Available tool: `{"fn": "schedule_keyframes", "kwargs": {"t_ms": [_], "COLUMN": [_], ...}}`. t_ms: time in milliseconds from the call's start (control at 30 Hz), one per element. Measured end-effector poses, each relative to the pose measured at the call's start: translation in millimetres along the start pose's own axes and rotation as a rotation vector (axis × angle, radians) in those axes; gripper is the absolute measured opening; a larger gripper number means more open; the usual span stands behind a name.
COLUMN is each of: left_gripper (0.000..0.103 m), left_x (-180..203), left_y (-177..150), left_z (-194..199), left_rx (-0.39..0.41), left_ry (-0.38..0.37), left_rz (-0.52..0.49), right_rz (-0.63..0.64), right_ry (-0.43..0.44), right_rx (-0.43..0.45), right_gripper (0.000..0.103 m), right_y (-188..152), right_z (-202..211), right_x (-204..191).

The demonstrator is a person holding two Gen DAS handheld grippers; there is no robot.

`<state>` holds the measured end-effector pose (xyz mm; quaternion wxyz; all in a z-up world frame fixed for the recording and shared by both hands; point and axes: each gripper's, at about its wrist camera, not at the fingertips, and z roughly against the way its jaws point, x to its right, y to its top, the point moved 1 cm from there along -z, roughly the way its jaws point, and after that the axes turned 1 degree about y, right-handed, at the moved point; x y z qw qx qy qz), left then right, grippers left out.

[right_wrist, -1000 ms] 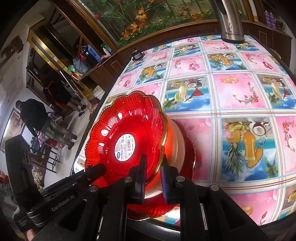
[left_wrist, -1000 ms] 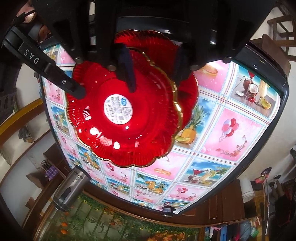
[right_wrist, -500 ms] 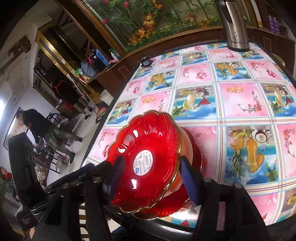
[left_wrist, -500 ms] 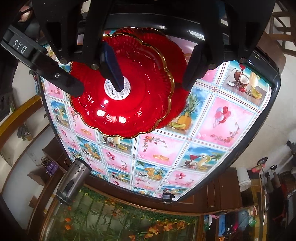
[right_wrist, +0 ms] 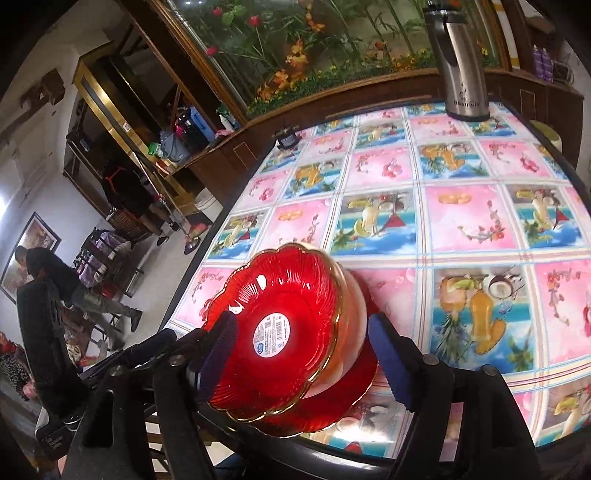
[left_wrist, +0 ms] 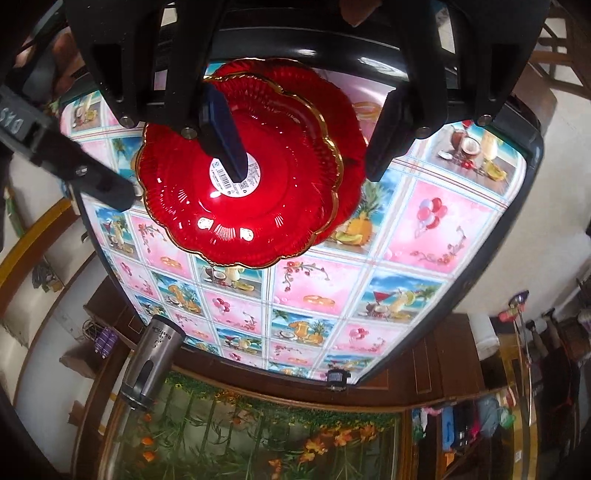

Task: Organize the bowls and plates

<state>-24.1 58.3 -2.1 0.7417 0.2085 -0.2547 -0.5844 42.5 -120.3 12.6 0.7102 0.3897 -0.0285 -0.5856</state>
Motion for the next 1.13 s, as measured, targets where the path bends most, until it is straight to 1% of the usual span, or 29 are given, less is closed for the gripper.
{"fn": "schedule_keyframes", "kwargs": {"t_ms": [67, 133, 233, 333, 433, 533, 600, 633, 667, 733, 800, 833, 900, 1000, 1133], "left_gripper": [0.076, 0.076, 0.076, 0.076, 0.076, 0.076, 0.077, 0.081, 0.083, 0.084, 0.087, 0.091, 0.102, 0.103, 0.103], "left_x": [-0.6, -1.1, -1.9, -1.4, -1.4, -2.0, -3.3, -4.1, -4.5, -4.2, -2.3, -0.3, 3.9, 9.1, 12.2], "left_y": [-3.1, -7.1, -13.7, -20.7, -29.5, -36.3, -40.3, -42.0, -44.1, -47.2, -49.3, -50.0, -50.3, -50.3, -48.7], "left_z": [3.9, 7.8, 13.5, 15.2, 14.6, 14.3, 14.0, 13.7, 14.3, 15.0, 14.6, 15.0, 15.4, 15.7, 15.6], "left_rx": [0.012, 0.022, 0.038, 0.038, 0.023, 0.013, 0.005, 0.003, 0.004, 0.002, -0.003, -0.001, 0.003, 0.006, 0.01], "left_ry": [0.007, 0.01, 0.009, 0.009, 0.009, 0.012, 0.026, 0.033, 0.034, 0.028, 0.023, 0.019, 0.005, -0.018, -0.008], "left_rz": [-0.007, -0.009, -0.01, -0.018, -0.02, -0.019, -0.015, -0.011, -0.006, -0.003, -0.008, -0.014, -0.033, -0.049, -0.056], "right_rz": [0.034, 0.091, 0.184, 0.268, 0.346, 0.418, 0.442, 0.45, 0.452, 0.454, 0.448, 0.442, 0.432, 0.423, 0.416], "right_ry": [-0.005, -0.006, -0.026, -0.046, -0.048, -0.047, -0.046, -0.049, -0.049, -0.053, -0.059, -0.06, -0.065, -0.065, -0.068], "right_rx": [0.016, 0.041, 0.066, 0.087, 0.086, 0.07, 0.053, 0.041, 0.032, 0.014, 0.0, -0.007, -0.012, -0.019, -0.025], "right_gripper": [0.084, 0.088, 0.089, 0.094, 0.1, 0.101, 0.102, 0.102, 0.102, 0.102, 0.102, 0.102, 0.102, 0.102, 0.102], "right_y": [-0.7, -3.6, -11.1, -22.4, -34.7, -49.0, -56.5, -61.4, -64.6, -69.8, -74.7, -76.7, -80.6, -83.1, -85.5], "right_z": [7.5, 17.2, 31.2, 45.2, 55.8, 62.3, 62.0, 60.9, 59.7, 56.1, 53.3, 51.9, 50.7, 49.2, 48.4], "right_x": [-3.3, -8.6, -17.1, -23.9, -30.4, -34.2, -33.8, -32.9, -31.7, -28.2, -23.3, -21.1, -17.6, -13.7, -11.4]}}
